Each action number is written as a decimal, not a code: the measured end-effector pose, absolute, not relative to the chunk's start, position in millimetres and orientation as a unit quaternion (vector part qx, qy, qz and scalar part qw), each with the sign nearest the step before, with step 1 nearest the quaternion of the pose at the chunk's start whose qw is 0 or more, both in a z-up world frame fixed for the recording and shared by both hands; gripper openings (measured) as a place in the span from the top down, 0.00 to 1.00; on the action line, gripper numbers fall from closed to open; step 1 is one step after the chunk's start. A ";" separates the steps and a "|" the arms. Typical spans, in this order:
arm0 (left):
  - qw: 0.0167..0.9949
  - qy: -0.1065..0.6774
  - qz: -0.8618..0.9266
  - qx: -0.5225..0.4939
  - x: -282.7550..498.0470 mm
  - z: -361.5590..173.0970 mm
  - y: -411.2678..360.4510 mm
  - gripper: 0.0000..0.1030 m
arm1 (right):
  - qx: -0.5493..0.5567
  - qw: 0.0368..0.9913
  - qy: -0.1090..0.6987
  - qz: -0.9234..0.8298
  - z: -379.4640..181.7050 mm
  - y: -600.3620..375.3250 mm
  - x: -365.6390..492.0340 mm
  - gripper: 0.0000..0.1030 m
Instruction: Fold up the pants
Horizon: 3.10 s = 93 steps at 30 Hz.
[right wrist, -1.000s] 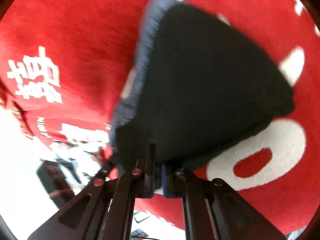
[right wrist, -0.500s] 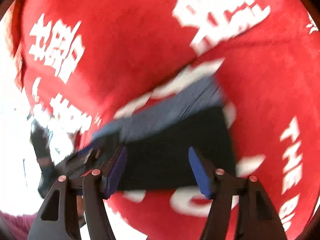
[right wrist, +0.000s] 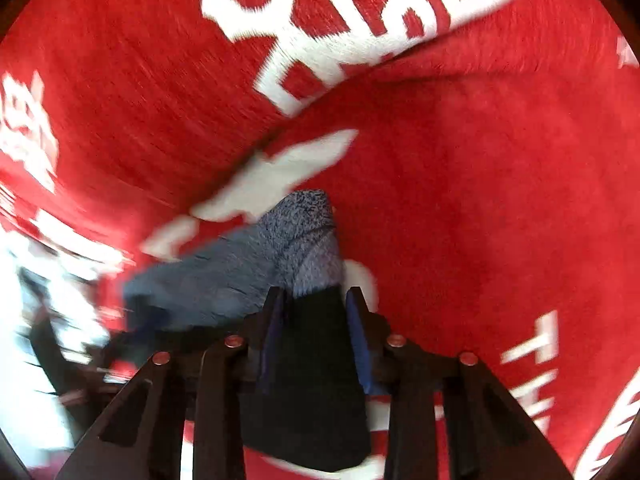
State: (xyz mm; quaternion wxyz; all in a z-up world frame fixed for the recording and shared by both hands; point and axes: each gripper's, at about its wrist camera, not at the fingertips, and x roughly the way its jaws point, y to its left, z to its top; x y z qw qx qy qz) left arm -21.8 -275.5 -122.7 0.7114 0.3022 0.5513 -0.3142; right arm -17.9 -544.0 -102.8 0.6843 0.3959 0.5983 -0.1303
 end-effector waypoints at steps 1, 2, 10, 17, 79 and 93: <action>0.712 0.542 -0.310 0.321 -25.3 -124.0 -274.1 0.26 | 0.378 0.685 0.606 -0.145 -106.4 -538.3 -15.4 0.38; 0.712 0.543 -0.306 0.323 -24.9 -124.5 -270.4 0.24 | 0.370 0.683 0.609 -0.158 -109.3 -538.0 -16.6 0.35; 0.711 0.602 -0.279 0.233 2.2 -116.5 -214.2 0.24 | 0.392 0.677 0.599 -0.170 -94.2 -520.1 -51.1 0.33; 0.724 0.597 -0.257 0.230 7.1 -102.3 -173.3 0.24 | 0.323 0.718 0.587 -0.189 -44.4 -475.4 -57.8 0.33; 0.717 0.685 -0.119 -0.055 105.9 -142.0 97.2 0.01 | 0.197 0.678 0.707 0.033 -79.4 -207.6 75.4 0.26; 0.680 0.670 -0.176 -0.240 135.8 -168.8 126.3 0.01 | 0.198 0.666 0.719 0.029 -103.4 -200.4 77.7 0.24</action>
